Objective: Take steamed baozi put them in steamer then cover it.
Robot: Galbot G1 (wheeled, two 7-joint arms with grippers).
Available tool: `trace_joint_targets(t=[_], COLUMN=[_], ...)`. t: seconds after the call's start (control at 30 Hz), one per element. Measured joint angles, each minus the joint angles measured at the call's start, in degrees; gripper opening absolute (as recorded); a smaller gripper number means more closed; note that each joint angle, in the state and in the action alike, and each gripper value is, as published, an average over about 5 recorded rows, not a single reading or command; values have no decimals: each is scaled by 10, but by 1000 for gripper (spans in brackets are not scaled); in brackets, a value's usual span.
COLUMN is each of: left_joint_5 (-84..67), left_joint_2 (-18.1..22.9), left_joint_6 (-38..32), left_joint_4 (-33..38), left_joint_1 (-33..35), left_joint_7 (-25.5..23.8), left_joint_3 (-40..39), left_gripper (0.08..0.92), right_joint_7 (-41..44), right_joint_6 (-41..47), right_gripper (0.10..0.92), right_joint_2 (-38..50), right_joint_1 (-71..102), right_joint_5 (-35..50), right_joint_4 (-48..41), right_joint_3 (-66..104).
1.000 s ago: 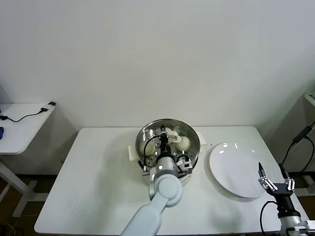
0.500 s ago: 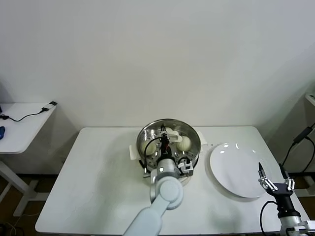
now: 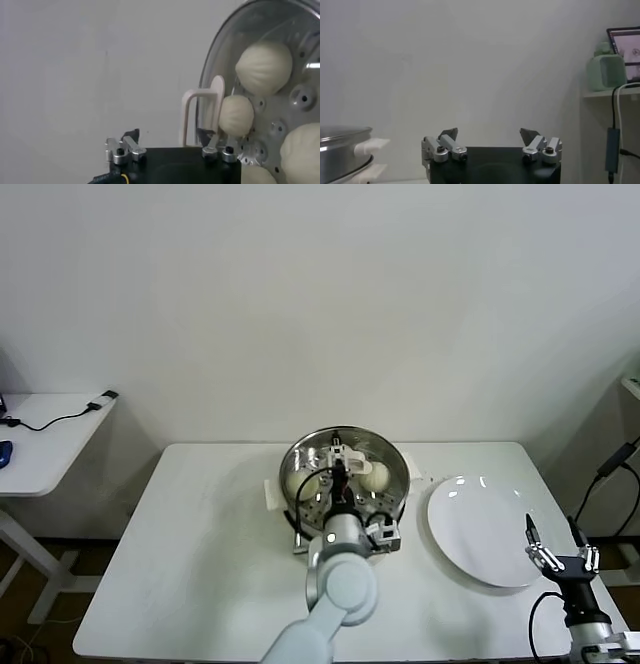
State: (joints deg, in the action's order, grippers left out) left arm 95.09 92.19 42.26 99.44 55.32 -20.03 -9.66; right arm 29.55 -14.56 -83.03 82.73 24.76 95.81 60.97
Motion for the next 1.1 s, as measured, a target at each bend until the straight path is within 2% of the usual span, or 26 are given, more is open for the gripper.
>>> trace_joint_targets(t=[0.13, 0.4, 0.57, 0.7, 0.9, 1.1], left_joint_5=[-3, -14, -28, -52, -120, -279], left_joint_2=[0, 0, 0, 0, -3, -19], left_joint_6=[0, -1, -5, -18, -53, -135], left_joint_4=[19, 76, 133, 177, 221, 237], left_joint_1=[12, 43, 73, 101, 136, 173], left_joint_7=[-9, -32, -25, -1, 64, 114], left_joint_3=[-3, 2, 21, 50, 111, 218], left_gripper=[816, 823, 823, 823, 823, 823], right_joint_7=[0, -6, -18, -26, -35, -55], right_joint_6=[1, 8, 14, 16, 15, 10], right_gripper=[823, 823, 823, 823, 823, 823], right_joint_2=[0, -3, -8, -10, -14, -16], right_joint_1=[0, 2, 10, 19, 30, 41], right_joint_5=[-1, -9, -19, -33, -50, -65], right_joint_4=[-1, 2, 12, 19, 24, 30], right_joint_3=[-1, -8, -21, -36, -65, -101])
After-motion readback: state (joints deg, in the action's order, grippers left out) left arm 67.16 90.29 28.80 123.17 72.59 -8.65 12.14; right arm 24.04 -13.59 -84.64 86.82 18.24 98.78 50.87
